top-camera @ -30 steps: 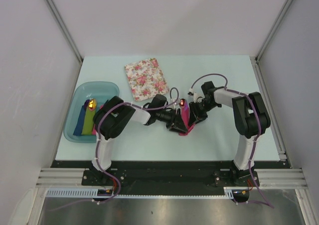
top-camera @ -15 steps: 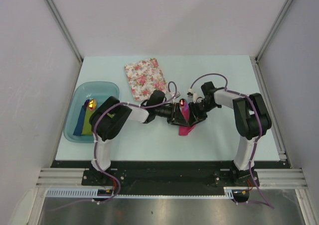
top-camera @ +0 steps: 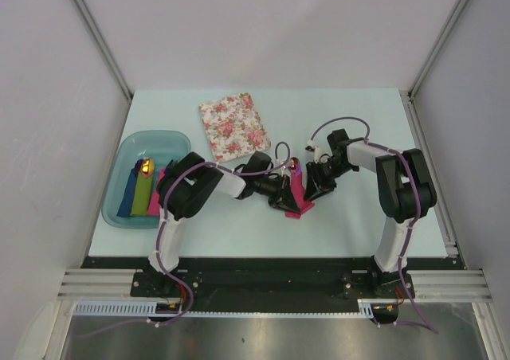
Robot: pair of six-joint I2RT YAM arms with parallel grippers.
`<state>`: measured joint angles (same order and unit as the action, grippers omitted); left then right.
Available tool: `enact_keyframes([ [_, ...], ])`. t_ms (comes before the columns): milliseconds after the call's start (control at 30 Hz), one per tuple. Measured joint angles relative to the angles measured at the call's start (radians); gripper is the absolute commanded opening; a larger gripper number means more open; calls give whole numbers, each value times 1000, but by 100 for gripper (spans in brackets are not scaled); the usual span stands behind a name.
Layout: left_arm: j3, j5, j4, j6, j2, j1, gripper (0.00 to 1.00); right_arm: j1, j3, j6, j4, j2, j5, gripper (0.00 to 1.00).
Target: Place the utensils on the paper napkin and roll it up
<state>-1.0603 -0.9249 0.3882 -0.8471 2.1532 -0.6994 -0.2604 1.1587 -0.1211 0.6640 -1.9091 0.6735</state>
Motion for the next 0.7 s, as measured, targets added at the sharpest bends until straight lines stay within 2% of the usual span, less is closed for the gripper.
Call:
enact_keyframes([
  [233,-13,-7,-24,14,5,0,12,39,13,72,14,61,29,39],
  [300,-13,-7,-24,18,5,0,12,39,13,108,-6,85,42,47],
  [400,-13,-7,-24,19,5,0,12,37,13,156,-55,93,45,54],
  [500,-13,-7,-24,19,5,0,12,37,13,189,-98,81,33,54],
  [700,-13,-8,-24,19,5,0,12,37,27,230,-174,-15,1,47],
])
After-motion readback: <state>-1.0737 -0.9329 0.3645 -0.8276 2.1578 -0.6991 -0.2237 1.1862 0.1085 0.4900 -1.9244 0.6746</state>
